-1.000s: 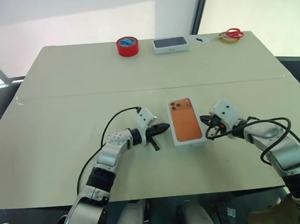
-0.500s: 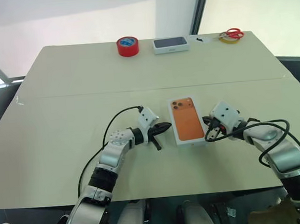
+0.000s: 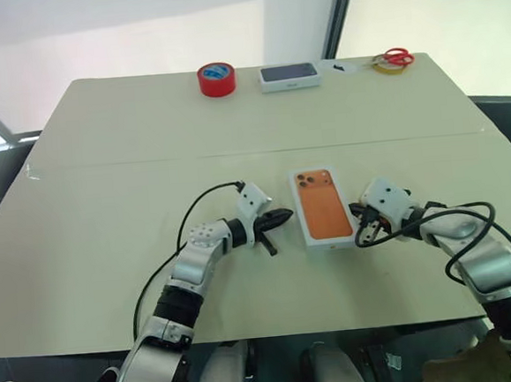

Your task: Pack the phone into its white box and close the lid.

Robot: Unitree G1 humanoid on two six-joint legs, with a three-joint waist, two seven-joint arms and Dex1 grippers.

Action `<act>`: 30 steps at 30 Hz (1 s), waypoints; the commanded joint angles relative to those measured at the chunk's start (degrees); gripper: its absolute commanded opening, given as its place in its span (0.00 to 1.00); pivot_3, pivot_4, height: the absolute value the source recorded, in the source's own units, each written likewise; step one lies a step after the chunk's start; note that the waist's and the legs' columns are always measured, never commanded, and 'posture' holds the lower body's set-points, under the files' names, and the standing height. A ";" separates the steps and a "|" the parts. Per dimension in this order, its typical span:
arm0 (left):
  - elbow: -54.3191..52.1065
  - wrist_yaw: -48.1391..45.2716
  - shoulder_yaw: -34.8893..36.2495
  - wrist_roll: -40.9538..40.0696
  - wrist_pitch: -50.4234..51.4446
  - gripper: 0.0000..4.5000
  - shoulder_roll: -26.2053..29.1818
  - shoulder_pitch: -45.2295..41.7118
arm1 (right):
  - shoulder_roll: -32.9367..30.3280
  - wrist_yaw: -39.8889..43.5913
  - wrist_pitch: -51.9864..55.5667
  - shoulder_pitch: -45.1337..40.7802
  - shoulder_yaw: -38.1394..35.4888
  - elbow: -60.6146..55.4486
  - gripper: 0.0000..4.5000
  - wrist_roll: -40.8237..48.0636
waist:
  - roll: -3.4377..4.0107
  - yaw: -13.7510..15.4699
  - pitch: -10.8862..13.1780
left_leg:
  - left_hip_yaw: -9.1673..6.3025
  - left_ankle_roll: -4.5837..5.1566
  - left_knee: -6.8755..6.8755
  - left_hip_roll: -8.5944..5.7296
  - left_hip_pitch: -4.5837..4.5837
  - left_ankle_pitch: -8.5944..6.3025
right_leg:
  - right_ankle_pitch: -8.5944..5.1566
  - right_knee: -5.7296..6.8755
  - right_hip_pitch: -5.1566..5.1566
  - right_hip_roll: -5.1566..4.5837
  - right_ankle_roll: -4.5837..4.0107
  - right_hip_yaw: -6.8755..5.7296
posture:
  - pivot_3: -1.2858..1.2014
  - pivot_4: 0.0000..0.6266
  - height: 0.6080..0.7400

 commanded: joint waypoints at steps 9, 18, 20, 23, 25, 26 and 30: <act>3.95 0.75 -3.53 2.63 1.56 0.00 -1.54 -11.40 | 1.28 5.76 2.67 -1.85 -8.08 -3.00 0.01 11.11 | -0.01 0.68 0.01 | 0.00 0.08 0.09 -0.03 0.01 -0.05 | 0.01 -0.03 0.15 0.00 0.03 -0.03 | 0.52 0.24 0.99; 6.17 -2.12 -5.47 3.34 8.41 0.19 0.53 -8.89 | -0.62 7.10 12.85 4.47 -1.57 -6.69 0.19 9.28 | -0.08 1.28 -0.82 | -0.03 0.03 0.06 0.04 0.42 -0.24 | -0.01 -0.23 0.57 0.00 0.00 -0.02 | 0.52 0.24 0.99; 4.76 -2.30 -3.19 1.58 7.83 0.41 0.87 -8.63 | -1.07 6.65 11.98 3.84 -1.75 -6.59 0.40 8.27 | -0.11 1.28 -0.84 | -0.03 0.07 0.08 0.04 0.42 -0.27 | -0.01 -0.28 0.59 -0.01 0.00 -0.02 | 0.52 0.24 0.99; 0.40 -3.90 0.76 -1.90 6.20 0.74 2.99 -7.66 | -0.37 7.11 10.64 1.92 -5.22 -5.72 0.72 10.65 | -0.11 0.85 -0.83 | -0.02 0.07 0.05 0.04 0.38 -0.27 | -0.01 -0.28 0.53 -0.01 0.00 0.00 | 0.52 0.24 0.99; -3.35 -5.88 3.06 -3.99 5.55 0.96 5.79 -6.50 | -0.11 8.12 8.48 0.69 -7.96 -5.25 0.96 12.67 | -0.09 0.14 -0.80 | -0.02 0.07 0.00 0.05 0.29 -0.27 | -0.01 -0.27 0.42 0.00 0.01 0.00 | 0.52 0.24 0.99; -4.81 -6.46 3.88 -4.50 5.47 0.99 7.34 -5.95 | -0.14 8.80 6.99 0.45 -9.00 -5.16 0.99 13.34 | -0.03 -0.01 -0.76 | -0.03 0.07 0.01 0.05 0.15 -0.26 | 0.00 -0.25 0.29 0.01 0.02 -0.01 | 0.52 0.24 0.99; -11.64 -12.27 8.78 -9.34 9.37 0.99 17.41 -1.84 | -2.02 14.47 3.89 1.29 -14.41 -5.18 0.99 18.66 | 0.11 -0.23 -0.67 | -0.02 0.14 0.04 0.04 0.03 -0.19 | 0.01 -0.25 0.21 0.00 0.03 0.00 | 0.52 0.24 0.99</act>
